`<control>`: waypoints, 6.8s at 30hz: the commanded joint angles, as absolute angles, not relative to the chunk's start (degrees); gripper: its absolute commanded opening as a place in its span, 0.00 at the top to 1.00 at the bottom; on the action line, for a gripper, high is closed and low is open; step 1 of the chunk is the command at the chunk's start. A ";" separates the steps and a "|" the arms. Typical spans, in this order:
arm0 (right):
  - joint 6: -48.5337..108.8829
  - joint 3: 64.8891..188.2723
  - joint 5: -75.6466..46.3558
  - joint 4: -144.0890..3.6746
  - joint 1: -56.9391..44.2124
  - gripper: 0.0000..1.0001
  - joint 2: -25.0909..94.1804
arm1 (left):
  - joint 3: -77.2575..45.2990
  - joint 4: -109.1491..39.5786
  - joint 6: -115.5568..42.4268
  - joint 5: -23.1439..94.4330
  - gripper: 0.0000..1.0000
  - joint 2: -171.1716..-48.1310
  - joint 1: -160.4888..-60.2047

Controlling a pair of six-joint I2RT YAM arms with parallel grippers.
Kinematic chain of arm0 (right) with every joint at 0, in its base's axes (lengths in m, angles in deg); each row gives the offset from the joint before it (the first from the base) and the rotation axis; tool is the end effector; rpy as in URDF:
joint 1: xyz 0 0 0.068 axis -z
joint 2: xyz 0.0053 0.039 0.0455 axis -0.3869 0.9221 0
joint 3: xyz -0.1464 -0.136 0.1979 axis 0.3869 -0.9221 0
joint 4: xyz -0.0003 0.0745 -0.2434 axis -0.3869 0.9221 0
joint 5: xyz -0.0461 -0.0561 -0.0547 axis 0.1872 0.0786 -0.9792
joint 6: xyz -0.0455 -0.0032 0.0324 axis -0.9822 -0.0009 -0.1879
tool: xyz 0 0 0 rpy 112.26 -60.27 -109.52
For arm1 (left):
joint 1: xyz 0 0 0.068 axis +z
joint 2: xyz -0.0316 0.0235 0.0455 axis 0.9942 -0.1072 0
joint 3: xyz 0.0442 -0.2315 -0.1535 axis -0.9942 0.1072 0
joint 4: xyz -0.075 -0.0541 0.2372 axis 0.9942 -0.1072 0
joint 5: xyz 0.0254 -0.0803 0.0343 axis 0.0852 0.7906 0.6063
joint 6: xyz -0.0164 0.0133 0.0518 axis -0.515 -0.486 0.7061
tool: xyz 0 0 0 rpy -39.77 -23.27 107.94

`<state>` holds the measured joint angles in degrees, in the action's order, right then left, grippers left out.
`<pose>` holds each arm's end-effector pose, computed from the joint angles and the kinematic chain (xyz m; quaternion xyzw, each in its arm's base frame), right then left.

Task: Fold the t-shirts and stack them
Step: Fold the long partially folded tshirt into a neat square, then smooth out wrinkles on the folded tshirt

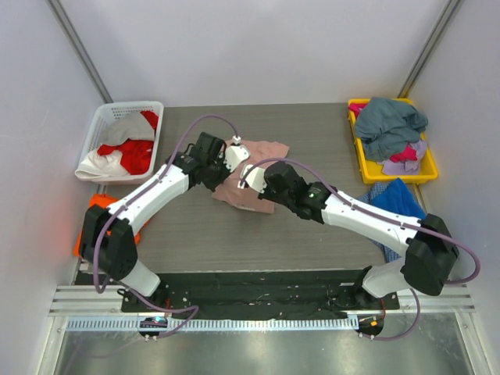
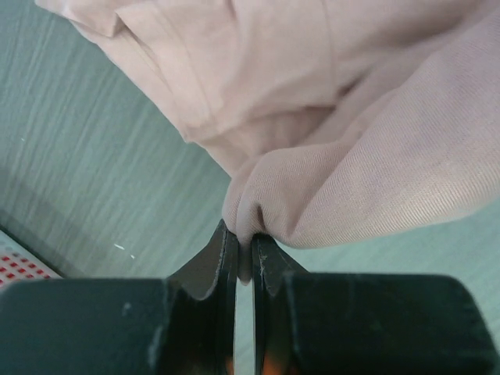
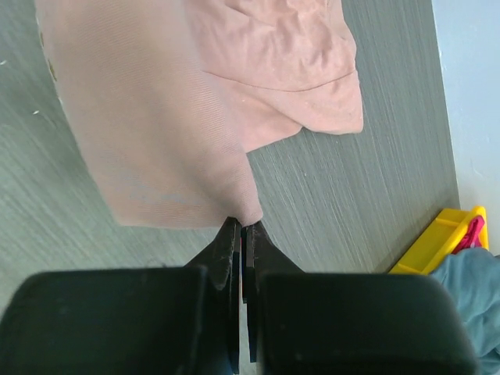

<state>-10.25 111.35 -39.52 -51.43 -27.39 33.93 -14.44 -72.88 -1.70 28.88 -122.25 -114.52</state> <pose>0.2036 0.2263 0.2869 -0.5492 0.7083 -0.0733 0.4374 0.2768 -0.1653 0.2820 0.4343 0.8441 -0.0326 0.3128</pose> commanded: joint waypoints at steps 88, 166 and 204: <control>-19.71 137.61 -31.16 -60.34 -1.67 0.98 65.52 | -76.35 -58.43 6.04 17.81 0.72 -177.33 -109.69; 9.03 135.05 -32.05 -52.96 -1.58 0.34 60.07 | -80.92 -90.23 -2.57 34.05 0.21 -172.23 -100.82; 8.25 162.14 -17.54 -43.91 -3.16 0.34 90.40 | -63.70 -86.72 3.05 30.99 0.24 -160.46 -96.24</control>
